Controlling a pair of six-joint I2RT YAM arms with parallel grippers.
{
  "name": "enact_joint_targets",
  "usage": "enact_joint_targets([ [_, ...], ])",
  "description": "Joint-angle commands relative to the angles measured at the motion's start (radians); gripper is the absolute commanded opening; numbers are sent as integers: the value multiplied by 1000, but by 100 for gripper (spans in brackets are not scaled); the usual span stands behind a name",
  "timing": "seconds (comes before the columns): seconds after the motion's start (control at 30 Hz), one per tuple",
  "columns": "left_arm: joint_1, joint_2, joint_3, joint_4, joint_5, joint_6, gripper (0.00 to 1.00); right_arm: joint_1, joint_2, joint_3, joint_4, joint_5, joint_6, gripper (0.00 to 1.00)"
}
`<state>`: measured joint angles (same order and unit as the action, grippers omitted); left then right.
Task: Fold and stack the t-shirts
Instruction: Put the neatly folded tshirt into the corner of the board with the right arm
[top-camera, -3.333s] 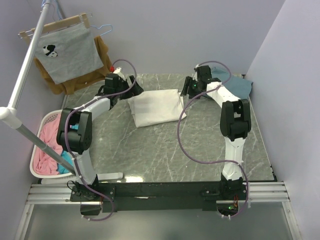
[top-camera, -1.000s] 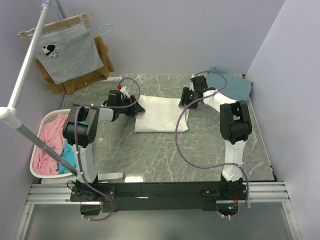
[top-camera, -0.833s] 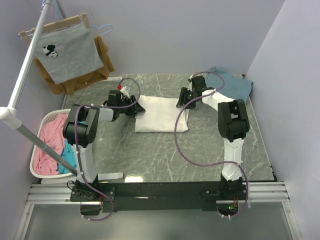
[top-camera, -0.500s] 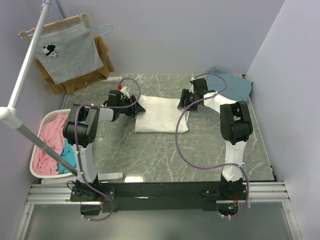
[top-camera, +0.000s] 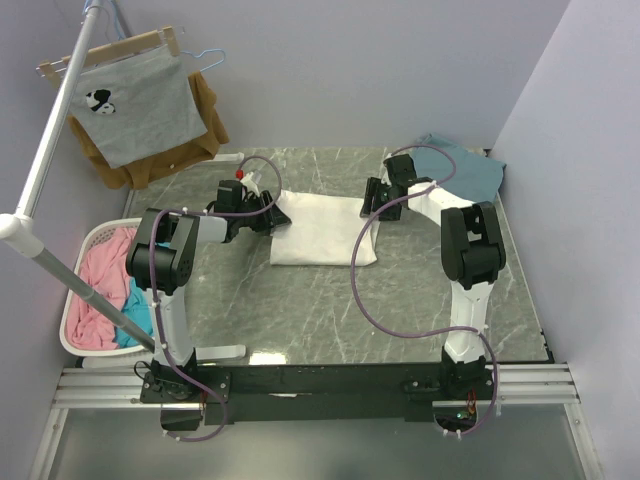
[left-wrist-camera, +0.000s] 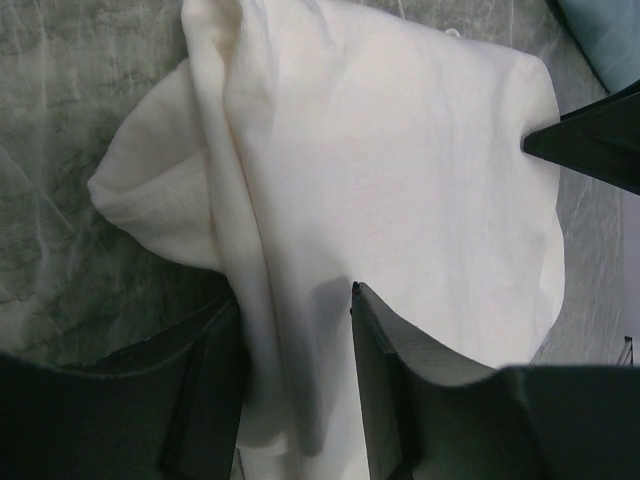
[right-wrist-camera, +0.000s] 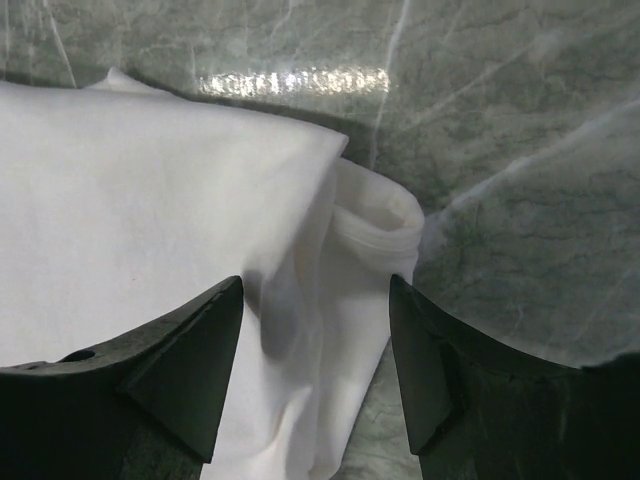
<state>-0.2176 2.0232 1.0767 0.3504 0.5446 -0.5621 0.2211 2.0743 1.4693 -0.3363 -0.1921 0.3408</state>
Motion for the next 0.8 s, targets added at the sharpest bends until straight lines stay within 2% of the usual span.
enact_joint_targets([
  [0.0, -14, 12, 9, -11, 20, 18, 49, -9, 52, 49, -4, -119, -8, 67],
  [0.13, -16, 17, 12, -8, 23, 18, 49, -8, 98, 56, 23, -289, 24, 65],
  [0.3, -17, 17, 12, -5, 26, 14, 49, -8, 121, 42, 31, -392, 53, 64],
  [0.33, -19, 22, 15, -5, 32, 14, 49, -6, 133, 51, 23, -452, 52, 63],
  [0.37, -19, 25, 19, -5, 34, 13, 49, -5, 159, 62, 14, -490, 40, 55],
  [0.43, -20, 29, 17, -1, 38, 11, 49, -5, 176, 80, 16, -555, 47, 46],
  [0.47, -22, 31, 17, -1, 38, 10, 49, -5, 185, 79, 25, -567, 56, 32],
  [0.53, -23, 28, 17, -4, 38, 10, 49, -6, 185, 72, 45, -573, 69, 20],
  [0.6, -23, 26, 16, -7, 35, 13, 49, -8, 176, 57, 75, -575, 92, 0],
  [0.77, -23, 12, 8, -8, 38, 17, 47, -34, 124, 8, 175, -599, 151, 2],
])
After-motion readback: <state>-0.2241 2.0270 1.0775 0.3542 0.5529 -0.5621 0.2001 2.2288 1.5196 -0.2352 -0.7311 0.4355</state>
